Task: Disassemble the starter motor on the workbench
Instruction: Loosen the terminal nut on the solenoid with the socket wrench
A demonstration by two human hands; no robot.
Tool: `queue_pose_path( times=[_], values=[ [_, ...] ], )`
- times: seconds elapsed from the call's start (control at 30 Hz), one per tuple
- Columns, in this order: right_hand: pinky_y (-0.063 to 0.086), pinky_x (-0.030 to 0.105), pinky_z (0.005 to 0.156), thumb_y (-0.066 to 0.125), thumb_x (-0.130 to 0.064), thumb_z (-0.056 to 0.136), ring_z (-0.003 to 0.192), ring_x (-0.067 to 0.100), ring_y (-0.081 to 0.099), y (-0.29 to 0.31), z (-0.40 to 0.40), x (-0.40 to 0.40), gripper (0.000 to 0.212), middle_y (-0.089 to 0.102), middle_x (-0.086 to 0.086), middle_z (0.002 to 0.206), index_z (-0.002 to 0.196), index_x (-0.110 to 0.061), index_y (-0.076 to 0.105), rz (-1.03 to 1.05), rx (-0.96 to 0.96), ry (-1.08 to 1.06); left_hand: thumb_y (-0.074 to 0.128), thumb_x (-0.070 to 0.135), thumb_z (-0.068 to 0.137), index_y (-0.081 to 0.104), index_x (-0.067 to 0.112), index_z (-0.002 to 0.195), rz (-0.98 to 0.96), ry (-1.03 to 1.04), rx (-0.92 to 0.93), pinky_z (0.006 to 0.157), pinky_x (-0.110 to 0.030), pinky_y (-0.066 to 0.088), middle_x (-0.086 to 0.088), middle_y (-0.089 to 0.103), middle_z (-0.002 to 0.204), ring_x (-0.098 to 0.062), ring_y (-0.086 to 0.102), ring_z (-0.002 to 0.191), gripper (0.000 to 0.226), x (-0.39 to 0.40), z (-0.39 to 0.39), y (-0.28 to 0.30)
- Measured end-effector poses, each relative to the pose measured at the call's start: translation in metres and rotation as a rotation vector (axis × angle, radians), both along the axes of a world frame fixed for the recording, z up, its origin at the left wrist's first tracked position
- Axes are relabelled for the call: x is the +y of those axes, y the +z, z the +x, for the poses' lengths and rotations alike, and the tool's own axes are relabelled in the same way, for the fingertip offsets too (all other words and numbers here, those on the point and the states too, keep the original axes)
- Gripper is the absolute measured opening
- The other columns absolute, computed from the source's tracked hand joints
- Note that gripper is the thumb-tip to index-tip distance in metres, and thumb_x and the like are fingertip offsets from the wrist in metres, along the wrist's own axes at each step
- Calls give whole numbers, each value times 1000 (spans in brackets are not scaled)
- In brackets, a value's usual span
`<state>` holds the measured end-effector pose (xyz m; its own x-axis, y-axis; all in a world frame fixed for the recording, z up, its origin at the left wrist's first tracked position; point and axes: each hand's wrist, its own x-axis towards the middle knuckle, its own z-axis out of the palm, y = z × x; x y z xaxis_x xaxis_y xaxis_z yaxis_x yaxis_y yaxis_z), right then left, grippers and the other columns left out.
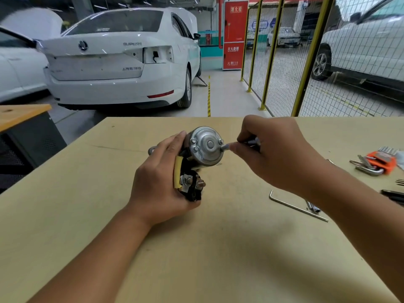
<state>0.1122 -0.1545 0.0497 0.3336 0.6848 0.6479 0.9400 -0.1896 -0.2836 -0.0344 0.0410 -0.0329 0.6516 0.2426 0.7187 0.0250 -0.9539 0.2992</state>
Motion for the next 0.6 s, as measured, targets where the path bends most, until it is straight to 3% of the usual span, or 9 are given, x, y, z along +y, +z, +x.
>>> queue_pose_path(
  times=[0.03,0.17,0.23,0.33,0.43,0.6],
  values=[
    [41,24,58,79,-21,88,59,3,47,0,-2,1,21,59,-5,67,81,-9,62,-1,7,-21,75,49,59,43,9,157,8,9,-3,95,-47,59,-3,54,149,-24,63,125,111,-1,1,0],
    [32,11,54,76,-27,88,64,-2,50,4,-3,5,27,54,-14,70,73,-19,55,-16,198,-157,72,52,60,45,7,156,88,45,13,93,-42,60,-6,54,150,-25,62,125,109,-8,2,2],
    [35,20,53,77,-27,88,63,3,52,4,2,5,23,57,-8,71,74,-20,60,-36,302,-195,72,52,59,46,5,154,147,66,37,92,-41,59,-9,55,149,-28,64,123,109,-13,4,3],
    [34,24,47,79,-23,86,47,15,45,0,11,1,21,54,-1,60,76,-14,63,3,621,-152,81,45,57,48,3,153,202,87,62,93,-43,60,-14,56,148,-33,65,124,110,-18,6,2],
    [31,24,43,78,-17,88,40,17,33,-6,18,-3,22,42,3,49,80,-6,60,63,935,-97,83,44,57,49,3,152,215,105,65,94,-45,60,-15,57,148,-34,64,125,110,-21,6,2],
    [29,22,43,76,-20,90,37,15,29,-10,18,1,23,38,0,45,82,-7,59,100,998,-67,65,57,59,49,7,153,93,178,21,86,-42,59,-7,58,146,-27,65,118,108,-23,8,4]
  ],
)
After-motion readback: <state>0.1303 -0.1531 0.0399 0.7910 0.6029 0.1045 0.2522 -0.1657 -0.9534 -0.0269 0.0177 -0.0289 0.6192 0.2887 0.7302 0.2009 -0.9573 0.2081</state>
